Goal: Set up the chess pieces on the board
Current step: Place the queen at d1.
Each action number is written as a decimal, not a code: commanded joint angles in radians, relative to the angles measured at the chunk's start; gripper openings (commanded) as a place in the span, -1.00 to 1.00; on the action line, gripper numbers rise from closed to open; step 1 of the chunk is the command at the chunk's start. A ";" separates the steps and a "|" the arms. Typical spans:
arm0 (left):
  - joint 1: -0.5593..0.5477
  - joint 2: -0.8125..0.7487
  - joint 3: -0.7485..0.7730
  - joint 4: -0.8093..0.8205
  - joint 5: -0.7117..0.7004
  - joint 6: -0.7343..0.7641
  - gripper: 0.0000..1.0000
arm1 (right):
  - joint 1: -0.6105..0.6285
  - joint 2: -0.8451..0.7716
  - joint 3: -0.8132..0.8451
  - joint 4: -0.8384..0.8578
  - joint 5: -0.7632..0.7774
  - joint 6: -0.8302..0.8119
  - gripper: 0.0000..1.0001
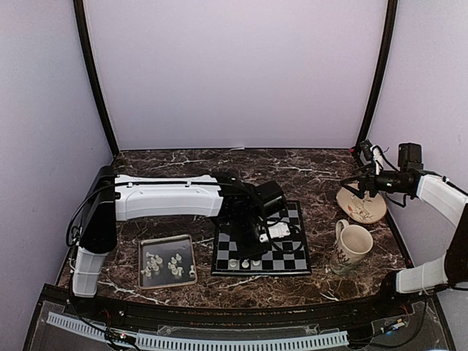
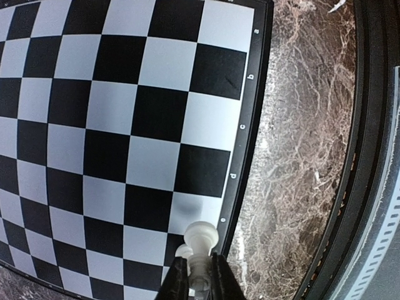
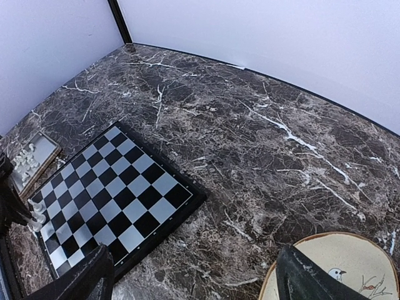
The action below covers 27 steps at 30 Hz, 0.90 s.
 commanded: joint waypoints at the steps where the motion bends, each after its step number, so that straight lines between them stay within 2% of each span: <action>1: -0.005 0.031 0.024 -0.042 0.008 0.009 -0.99 | 0.002 -0.002 0.016 -0.001 0.006 -0.016 0.79; 27: -0.005 0.074 0.038 -0.001 0.000 -0.013 -0.84 | 0.003 0.021 0.026 -0.024 0.001 -0.038 0.79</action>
